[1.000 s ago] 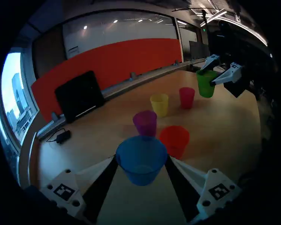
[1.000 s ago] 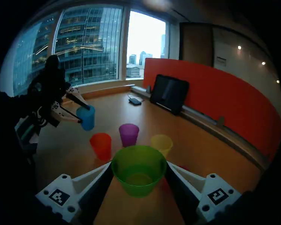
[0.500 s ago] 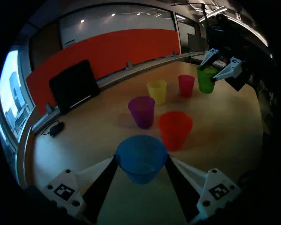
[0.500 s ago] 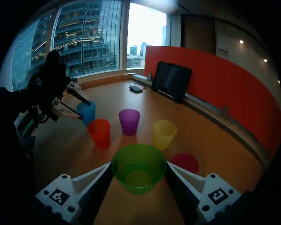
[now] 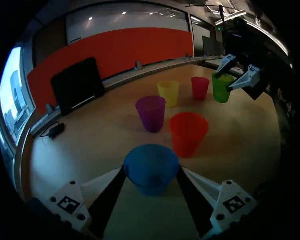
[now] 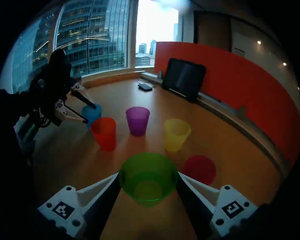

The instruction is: Pour water

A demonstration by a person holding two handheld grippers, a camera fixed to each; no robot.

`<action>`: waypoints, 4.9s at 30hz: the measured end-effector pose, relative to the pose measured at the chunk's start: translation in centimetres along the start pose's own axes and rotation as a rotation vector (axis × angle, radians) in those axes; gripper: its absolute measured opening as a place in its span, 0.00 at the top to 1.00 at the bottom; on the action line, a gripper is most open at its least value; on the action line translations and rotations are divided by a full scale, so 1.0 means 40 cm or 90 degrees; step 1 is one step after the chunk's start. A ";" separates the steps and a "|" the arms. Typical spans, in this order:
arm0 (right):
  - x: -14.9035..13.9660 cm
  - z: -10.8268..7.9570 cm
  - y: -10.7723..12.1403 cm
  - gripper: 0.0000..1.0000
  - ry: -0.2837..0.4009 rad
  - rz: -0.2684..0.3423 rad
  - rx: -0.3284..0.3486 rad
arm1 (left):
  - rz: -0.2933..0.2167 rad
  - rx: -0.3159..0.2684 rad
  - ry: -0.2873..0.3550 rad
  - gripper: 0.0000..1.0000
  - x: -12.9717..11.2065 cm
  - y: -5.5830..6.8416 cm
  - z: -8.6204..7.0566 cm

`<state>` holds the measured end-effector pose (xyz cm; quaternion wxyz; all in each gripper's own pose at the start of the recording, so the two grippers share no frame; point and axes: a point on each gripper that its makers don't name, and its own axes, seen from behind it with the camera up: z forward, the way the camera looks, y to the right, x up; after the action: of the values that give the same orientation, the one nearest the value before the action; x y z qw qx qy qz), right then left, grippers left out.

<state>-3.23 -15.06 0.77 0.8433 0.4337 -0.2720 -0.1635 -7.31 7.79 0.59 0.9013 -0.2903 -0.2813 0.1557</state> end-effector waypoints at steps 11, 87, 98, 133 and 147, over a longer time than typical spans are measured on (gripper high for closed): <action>-0.027 0.025 0.001 0.07 -0.014 0.000 -0.005 | -0.020 0.001 -0.007 0.12 -0.024 -0.013 -0.002; -0.191 -0.249 0.019 0.00 0.088 0.105 -0.221 | -0.155 0.181 0.116 0.02 -0.057 -0.127 -0.321; -0.164 -0.334 0.041 0.00 0.144 0.131 -0.305 | -0.184 0.233 0.203 0.02 0.033 -0.176 -0.401; -0.065 -0.530 0.197 0.00 0.345 0.187 -0.608 | -0.177 0.375 0.405 0.03 0.176 -0.173 -0.394; -0.033 -0.570 0.203 0.00 0.403 0.197 -0.635 | -0.138 0.390 0.416 0.02 0.177 -0.146 -0.337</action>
<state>9.73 4.87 -3.83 0.9986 -0.0306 0.0415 -0.0099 7.05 0.47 -1.96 0.9981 -0.0134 0.0475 0.0366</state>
